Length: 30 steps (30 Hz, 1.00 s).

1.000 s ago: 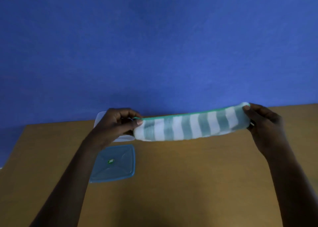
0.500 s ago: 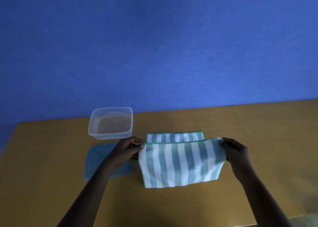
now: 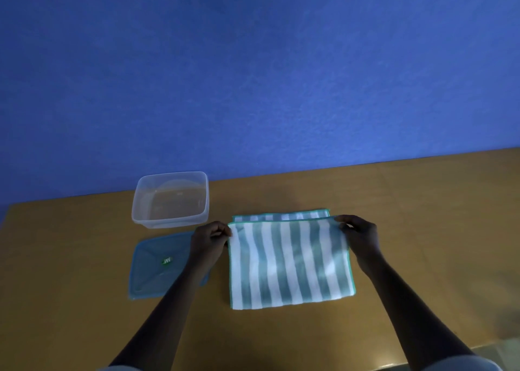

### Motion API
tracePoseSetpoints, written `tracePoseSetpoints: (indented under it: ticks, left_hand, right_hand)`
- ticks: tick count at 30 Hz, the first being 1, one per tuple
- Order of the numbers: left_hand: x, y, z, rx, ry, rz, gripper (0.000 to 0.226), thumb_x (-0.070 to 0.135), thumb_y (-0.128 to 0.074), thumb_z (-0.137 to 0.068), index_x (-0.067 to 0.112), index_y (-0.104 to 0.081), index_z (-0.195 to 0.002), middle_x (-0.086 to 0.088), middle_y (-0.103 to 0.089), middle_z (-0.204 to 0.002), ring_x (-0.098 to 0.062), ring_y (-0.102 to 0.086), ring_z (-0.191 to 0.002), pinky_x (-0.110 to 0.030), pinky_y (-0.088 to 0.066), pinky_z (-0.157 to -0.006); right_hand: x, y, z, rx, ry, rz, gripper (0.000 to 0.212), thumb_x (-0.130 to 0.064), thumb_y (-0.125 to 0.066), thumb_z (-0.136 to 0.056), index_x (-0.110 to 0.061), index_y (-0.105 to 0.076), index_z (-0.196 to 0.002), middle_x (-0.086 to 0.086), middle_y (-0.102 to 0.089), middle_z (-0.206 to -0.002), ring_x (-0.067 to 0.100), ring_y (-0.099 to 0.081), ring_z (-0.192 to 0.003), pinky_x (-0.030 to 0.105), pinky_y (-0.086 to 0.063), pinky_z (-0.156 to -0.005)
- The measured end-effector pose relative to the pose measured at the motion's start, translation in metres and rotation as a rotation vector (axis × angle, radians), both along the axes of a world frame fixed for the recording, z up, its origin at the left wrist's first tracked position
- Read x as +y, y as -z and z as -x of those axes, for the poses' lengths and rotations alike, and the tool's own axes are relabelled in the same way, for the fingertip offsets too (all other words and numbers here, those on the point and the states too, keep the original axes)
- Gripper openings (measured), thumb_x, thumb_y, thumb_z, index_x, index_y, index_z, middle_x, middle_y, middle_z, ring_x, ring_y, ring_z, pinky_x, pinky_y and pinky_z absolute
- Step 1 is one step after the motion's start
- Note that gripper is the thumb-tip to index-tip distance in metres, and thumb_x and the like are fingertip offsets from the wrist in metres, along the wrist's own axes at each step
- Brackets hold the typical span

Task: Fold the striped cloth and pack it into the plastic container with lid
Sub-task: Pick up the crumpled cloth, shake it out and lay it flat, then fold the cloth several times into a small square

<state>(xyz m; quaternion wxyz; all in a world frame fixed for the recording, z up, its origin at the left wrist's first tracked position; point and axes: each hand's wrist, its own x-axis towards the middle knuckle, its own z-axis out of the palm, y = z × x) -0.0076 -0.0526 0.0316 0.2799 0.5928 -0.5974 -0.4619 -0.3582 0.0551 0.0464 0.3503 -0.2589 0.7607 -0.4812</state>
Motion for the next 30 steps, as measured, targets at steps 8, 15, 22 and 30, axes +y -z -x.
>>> tracePoseSetpoints:
  ticks: [8, 15, 22, 30]
  left_hand:
    - [-0.012, 0.017, 0.024, -0.073, -0.032, 0.015, 0.022, 0.009, -0.074, -0.083, 0.028, -0.074, -0.092, 0.000, -0.077, -0.095, -0.005, -0.071, -0.075, -0.026, -0.057, -0.073]
    - [-0.016, 0.021, 0.031, -0.213, 0.019, 0.056, 0.036, 0.009, -0.075, -0.080, 0.015, -0.070, -0.115, -0.002, -0.066, -0.120, -0.014, -0.067, -0.079, -0.028, -0.056, -0.081]
    - [-0.023, 0.028, 0.038, -0.296, 0.057, 0.084, 0.047, 0.002, -0.075, -0.077, 0.008, -0.068, -0.123, -0.010, -0.063, -0.128, -0.016, -0.063, -0.093, -0.021, -0.046, -0.084]
    - [-0.026, 0.041, 0.045, -0.442, 0.172, -0.079, 0.060, 0.006, -0.072, -0.080, 0.000, -0.054, -0.137, -0.016, -0.048, -0.145, -0.028, -0.048, -0.136, -0.025, -0.032, -0.110]
  right_hand:
    - [-0.028, 0.017, 0.003, 0.097, -0.037, -0.127, 0.036, 0.006, -0.060, -0.085, -0.012, -0.077, -0.111, 0.031, -0.074, -0.093, 0.017, -0.049, -0.067, 0.029, -0.040, -0.062]
    - [-0.041, 0.025, 0.004, 0.345, -0.156, -0.253, 0.040, -0.004, -0.067, -0.082, -0.015, -0.072, -0.120, 0.000, -0.061, -0.065, 0.006, -0.050, -0.047, 0.023, -0.042, -0.058]
    - [-0.055, 0.026, 0.004, 0.480, -0.262, -0.275, 0.046, 0.003, -0.061, -0.084, -0.004, -0.065, -0.129, 0.015, -0.064, -0.135, 0.033, -0.061, -0.122, 0.032, -0.045, -0.102]
    - [-0.061, 0.039, 0.004, 0.538, -0.554, -0.470, 0.067, 0.003, -0.062, -0.082, 0.001, -0.044, -0.147, 0.018, -0.045, -0.153, 0.032, -0.043, -0.142, 0.029, -0.030, -0.114]
